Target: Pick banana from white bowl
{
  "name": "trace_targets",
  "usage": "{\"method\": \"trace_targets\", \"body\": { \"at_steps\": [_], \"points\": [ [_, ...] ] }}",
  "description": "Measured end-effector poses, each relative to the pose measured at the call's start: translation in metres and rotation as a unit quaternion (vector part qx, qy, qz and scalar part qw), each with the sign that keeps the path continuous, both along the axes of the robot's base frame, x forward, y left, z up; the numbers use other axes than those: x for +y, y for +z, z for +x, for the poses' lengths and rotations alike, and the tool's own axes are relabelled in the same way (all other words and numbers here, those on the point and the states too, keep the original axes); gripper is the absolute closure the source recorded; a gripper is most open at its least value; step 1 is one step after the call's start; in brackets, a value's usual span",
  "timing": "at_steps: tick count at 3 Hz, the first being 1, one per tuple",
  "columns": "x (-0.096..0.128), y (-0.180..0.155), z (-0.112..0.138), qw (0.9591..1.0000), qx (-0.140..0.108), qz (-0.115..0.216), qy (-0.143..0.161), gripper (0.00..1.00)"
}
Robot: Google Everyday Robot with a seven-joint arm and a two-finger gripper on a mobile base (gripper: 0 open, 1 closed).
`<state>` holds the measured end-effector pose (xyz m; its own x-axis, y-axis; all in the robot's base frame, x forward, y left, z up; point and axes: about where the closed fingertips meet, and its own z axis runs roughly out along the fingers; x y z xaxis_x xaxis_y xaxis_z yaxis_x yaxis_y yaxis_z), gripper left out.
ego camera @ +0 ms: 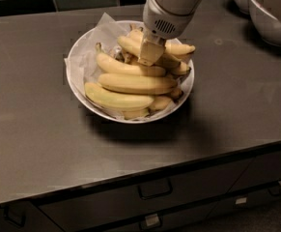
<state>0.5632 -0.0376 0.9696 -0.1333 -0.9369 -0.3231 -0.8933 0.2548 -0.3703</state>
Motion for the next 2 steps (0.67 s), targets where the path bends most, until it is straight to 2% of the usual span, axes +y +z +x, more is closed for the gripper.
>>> {"method": "trace_targets", "body": {
  "at_steps": [1, 2],
  "points": [
    [-0.0004, 0.0018, 0.0002, 1.0, 0.0, 0.0, -0.002, 0.68],
    [-0.0004, 0.0018, 0.0002, 1.0, 0.0, 0.0, -0.002, 0.87]
  ]
}}
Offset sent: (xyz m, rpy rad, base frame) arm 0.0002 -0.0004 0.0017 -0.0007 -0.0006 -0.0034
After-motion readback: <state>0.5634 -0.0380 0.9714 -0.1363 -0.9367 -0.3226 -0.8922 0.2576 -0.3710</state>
